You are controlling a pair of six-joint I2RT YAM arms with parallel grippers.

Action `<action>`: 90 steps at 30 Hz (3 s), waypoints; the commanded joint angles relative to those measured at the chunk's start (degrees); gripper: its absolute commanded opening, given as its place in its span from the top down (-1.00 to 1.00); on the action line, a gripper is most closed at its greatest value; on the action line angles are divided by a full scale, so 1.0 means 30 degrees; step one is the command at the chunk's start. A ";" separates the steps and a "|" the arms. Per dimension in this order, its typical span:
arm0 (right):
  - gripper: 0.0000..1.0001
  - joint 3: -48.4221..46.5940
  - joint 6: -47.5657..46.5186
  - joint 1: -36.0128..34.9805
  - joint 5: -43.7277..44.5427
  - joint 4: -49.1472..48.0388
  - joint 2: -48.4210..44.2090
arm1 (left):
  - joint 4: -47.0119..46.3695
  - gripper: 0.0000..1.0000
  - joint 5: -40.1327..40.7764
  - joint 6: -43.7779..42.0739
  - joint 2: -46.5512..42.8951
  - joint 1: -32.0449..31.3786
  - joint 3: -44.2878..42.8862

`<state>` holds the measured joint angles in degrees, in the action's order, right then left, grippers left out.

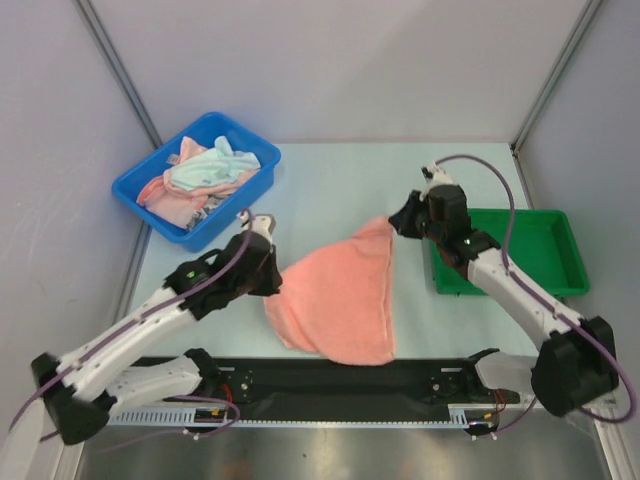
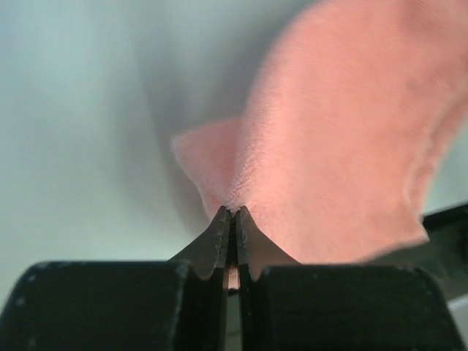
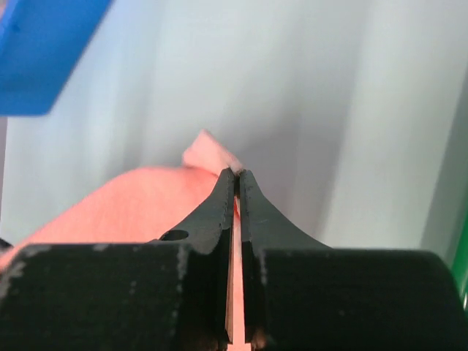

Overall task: Fold and stack the towels
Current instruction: Flatten out the crumpled towel

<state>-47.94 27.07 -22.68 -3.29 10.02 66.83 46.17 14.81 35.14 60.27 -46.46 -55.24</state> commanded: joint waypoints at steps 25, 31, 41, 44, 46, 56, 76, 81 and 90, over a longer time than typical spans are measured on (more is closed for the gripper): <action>1.00 -0.8397 -0.2870 0.1202 0.0243 0.5346 0.9600 | -0.8050 -0.47 -1.0488 -0.1393 -0.0644 -0.1458 0.1817; 1.00 -0.5237 -0.3077 0.0676 -0.1801 0.7530 0.7555 | -0.4347 -0.51 -0.5236 -0.2422 0.4308 0.3319 -0.4492; 1.00 -0.2038 -0.1319 -0.1142 -0.0896 0.6329 0.3419 | -0.8532 -0.41 -0.9388 -0.5032 1.1547 0.3327 -0.3154; 1.00 -0.1890 -0.1376 -0.1288 -0.0866 0.6269 0.3067 | -0.9325 -0.41 -0.8663 -0.5120 1.2425 0.3327 -0.2507; 1.00 -0.1773 -0.1523 -0.1405 -0.0866 0.6065 0.2804 | -0.9239 -0.41 -0.7549 -0.5091 1.2808 0.3327 -0.2445; 1.00 -0.1744 -0.1904 -0.1728 -0.0984 0.6181 0.2743 | -0.9268 -0.50 -0.5962 -0.6232 1.1814 0.3415 -0.3643; 1.00 -0.4777 -0.2898 -0.0764 -0.1659 0.3044 0.5551 | -0.3123 1.00 0.0416 -0.7581 1.3901 0.3621 -1.0141; 1.00 -0.5789 -0.2725 -0.0557 -0.0020 0.5711 0.7138 | -0.1590 0.99 0.0377 -0.5420 1.0591 0.1431 -0.8107; 1.00 -0.3208 -0.3633 0.1960 0.1096 0.7117 0.6290 | -0.6603 -0.04 -0.6750 -0.1019 0.9854 -0.2913 -0.2591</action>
<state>-57.25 18.24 -19.66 -3.03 28.95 88.27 30.57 2.70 26.11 91.02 -55.37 -63.55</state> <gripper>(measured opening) 0.021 0.476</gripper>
